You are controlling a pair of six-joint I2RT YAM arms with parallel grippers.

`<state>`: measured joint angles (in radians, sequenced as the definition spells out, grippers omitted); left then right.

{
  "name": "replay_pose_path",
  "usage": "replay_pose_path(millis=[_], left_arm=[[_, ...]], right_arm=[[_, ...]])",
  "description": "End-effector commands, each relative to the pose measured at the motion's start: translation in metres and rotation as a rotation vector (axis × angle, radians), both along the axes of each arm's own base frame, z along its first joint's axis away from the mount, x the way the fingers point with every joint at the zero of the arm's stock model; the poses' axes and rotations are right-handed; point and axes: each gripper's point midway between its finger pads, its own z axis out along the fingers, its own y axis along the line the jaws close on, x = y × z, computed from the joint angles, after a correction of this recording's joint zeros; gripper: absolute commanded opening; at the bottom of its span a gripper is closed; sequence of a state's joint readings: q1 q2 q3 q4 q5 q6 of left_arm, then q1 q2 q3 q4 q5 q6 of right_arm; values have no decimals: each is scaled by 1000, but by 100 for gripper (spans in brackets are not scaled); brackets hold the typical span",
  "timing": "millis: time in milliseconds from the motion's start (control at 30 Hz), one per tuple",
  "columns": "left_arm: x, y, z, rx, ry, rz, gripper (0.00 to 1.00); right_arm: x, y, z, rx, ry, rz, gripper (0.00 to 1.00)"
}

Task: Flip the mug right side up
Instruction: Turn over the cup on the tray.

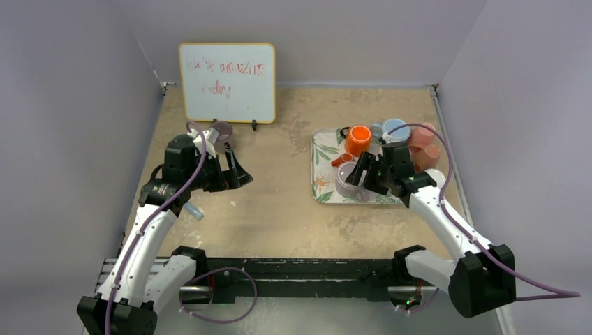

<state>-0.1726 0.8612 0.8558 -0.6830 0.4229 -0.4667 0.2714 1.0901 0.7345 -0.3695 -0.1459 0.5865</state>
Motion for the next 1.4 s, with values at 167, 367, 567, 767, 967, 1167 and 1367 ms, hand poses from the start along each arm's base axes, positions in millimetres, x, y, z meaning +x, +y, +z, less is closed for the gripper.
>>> replay_pose_path(millis=[167,367,567,767,967,1167,1367], left_arm=[[0,2,1,14,-17,-5,93],[1,2,1,15,-16,-4,93],[1,1,1,14,-16,-5,93],[0,1,2,13,-18,-6,93],[0,1,1,12,-16,-8,93],[0,1,1,12,-17,-8,93],[1,1,0,12,-13,-9,93]], right_arm=[[-9,8,-8,-43,12,81,66],[-7,-2,-15,-96,3,52,61],[-4,-8,-21,-138,2,50,65],[-3,-2,-29,-127,22,83,62],[-7,12,-31,-136,19,167,59],[-13,31,-26,-121,4,251,66],[-22,38,-17,-73,-12,289,74]])
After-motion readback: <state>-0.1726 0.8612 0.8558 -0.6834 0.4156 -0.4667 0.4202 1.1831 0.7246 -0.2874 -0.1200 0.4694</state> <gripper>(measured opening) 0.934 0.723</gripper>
